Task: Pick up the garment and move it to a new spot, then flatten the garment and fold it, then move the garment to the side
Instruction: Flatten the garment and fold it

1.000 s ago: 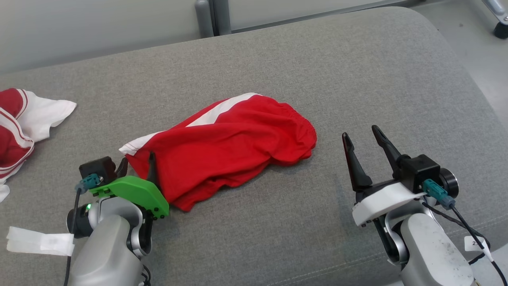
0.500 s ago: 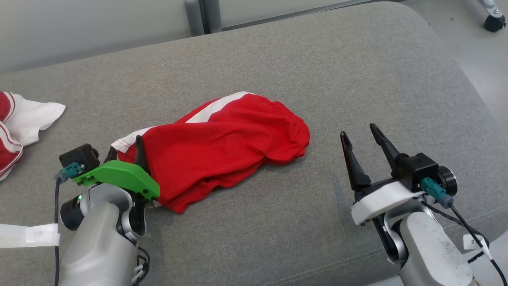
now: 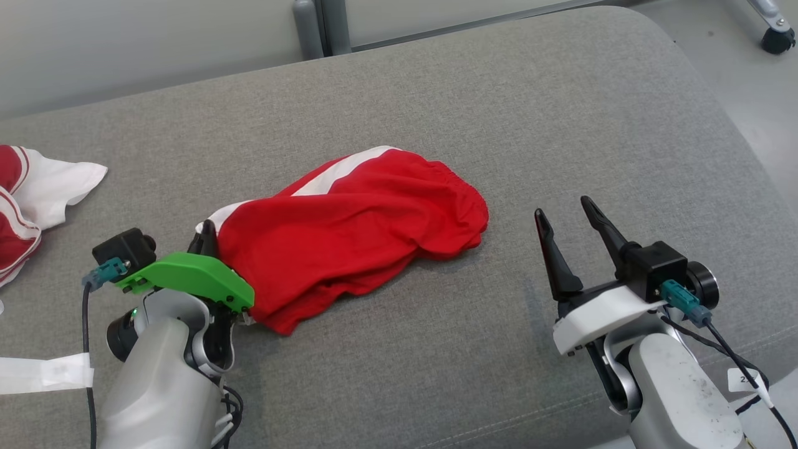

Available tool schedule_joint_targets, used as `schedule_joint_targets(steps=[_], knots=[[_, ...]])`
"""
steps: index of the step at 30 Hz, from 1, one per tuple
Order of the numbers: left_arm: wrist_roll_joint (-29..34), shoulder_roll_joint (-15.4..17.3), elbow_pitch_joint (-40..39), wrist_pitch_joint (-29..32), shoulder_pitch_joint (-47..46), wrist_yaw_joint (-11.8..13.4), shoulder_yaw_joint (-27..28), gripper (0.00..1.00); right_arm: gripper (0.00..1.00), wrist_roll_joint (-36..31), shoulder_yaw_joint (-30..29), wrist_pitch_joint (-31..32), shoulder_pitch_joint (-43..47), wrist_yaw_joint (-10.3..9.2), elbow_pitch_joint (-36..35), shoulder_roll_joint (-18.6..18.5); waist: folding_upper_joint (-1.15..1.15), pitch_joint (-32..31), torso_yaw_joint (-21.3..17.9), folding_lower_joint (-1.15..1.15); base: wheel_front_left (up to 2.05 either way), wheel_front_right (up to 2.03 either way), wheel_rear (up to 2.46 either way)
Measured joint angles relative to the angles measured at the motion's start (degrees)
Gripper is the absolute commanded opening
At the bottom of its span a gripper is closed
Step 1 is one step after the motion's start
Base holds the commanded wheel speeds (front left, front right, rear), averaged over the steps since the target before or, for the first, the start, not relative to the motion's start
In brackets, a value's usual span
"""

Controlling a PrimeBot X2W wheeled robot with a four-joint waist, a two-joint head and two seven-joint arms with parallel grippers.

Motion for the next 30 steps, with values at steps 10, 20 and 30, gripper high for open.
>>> schedule_joint_targets(steps=[10, 20, 30], knots=[[-0.62, -0.33, -5.09, -1.23, -0.03, -5.88, -3.67, 0.0, 1.0, 0.01, -2.08, 0.0, 0.01, -0.15, 0.1, -0.3, 0.0, -1.05, 2.54, 0.0, 0.0, 0.0, 0.0], [-4.97, -0.27, -13.15, 2.24, 2.57, -12.38, -10.31, 0.0, 1.0, 0.32, -3.88, 0.0, 0.16, -0.58, 0.11, -0.66, 0.0, -2.63, 6.66, 0.0, 0.0, 0.0, 0.0], [-3.1, 3.45, -17.71, 6.03, 10.91, -12.37, -13.77, 0.0, 1.0, 0.92, -4.7, 0.0, 1.55, -0.58, 0.24, -0.49, 0.0, -4.64, 9.69, 0.0, 0.0, 0.0, 0.0]])
